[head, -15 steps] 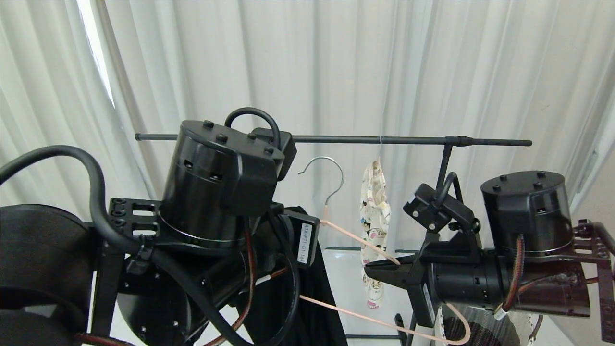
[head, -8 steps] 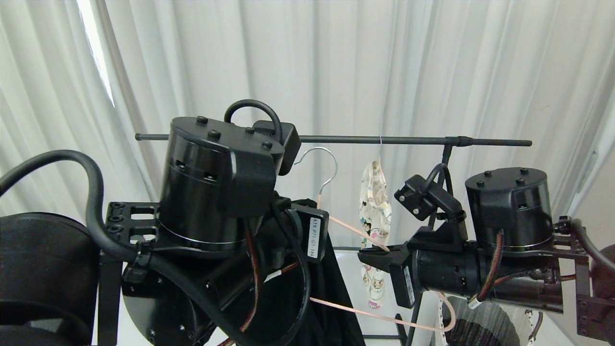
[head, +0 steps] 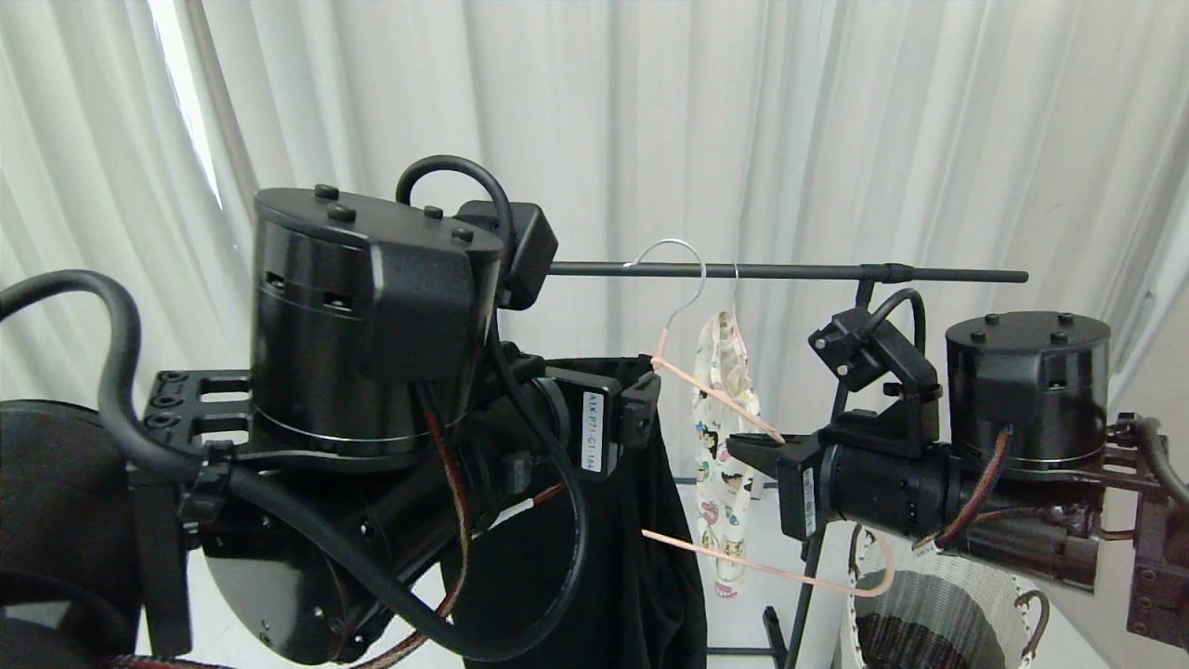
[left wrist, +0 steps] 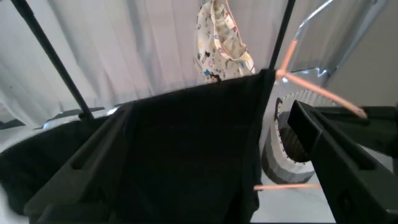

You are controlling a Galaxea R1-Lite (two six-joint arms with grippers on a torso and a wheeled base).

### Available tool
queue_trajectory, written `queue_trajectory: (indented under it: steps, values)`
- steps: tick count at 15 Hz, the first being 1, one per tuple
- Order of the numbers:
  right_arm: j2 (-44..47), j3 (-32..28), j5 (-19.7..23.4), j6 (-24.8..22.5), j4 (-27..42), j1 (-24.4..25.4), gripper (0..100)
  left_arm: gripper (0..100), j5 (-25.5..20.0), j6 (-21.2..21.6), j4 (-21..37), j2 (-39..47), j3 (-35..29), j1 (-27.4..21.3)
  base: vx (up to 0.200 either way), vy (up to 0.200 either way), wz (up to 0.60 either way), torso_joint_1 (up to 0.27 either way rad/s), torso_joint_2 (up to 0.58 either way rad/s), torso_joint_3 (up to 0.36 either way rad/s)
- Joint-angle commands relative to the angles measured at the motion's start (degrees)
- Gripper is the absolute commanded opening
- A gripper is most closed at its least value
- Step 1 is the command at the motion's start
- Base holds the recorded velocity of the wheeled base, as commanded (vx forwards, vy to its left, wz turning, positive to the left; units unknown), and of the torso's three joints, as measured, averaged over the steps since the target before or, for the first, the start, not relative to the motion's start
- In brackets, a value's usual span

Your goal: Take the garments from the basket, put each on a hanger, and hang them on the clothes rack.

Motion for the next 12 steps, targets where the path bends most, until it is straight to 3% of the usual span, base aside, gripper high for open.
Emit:
queue_trajectory:
  steps: [1, 5, 7, 8, 10, 12]
  values:
    - [-0.8, 0.4, -0.7, 0.0, -1.0, -0.6, 0, 100, 0.1, 0.8, -0.1, -0.9, 0.2, 0.0, 0.0, 0.0, 0.0, 0.0, 0.0, 0.0]
    - [-1.7, 1.4, -1.3, -0.4, -4.1, -2.0, 0, 100, -0.1, 2.8, -0.1, -2.4, 3.7, -0.1, 0.0, 0.0, 0.0, 0.0, 0.0, 0.0]
    - [-4.0, 5.4, -1.1, -2.1, -5.4, -3.1, 0, 100, -0.4, 3.9, -0.1, -6.7, 9.0, -0.2, 0.0, 0.0, 0.0, 0.0, 0.0, 0.0]
    - [-5.6, 8.5, -0.8, -2.9, -6.5, -3.5, 0, 100, -2.3, 4.9, -0.1, -10.5, 12.4, -0.2, 0.0, 0.0, 0.0, 0.0, 0.0, 0.0]
    - [-8.2, 14.4, 0.1, -3.9, -9.3, -3.5, 0, 100, -10.3, 8.2, -0.1, -18.4, 18.0, 0.2, 0.0, 0.0, 0.0, 0.0, 0.0, 0.0]
    - [-10.6, 19.0, 2.2, -7.2, -11.2, -3.4, 0, 100, -18.0, 11.4, -0.1, -23.9, 22.0, 3.5, 0.0, 0.0, 0.0, 0.0, 0.0, 0.0]
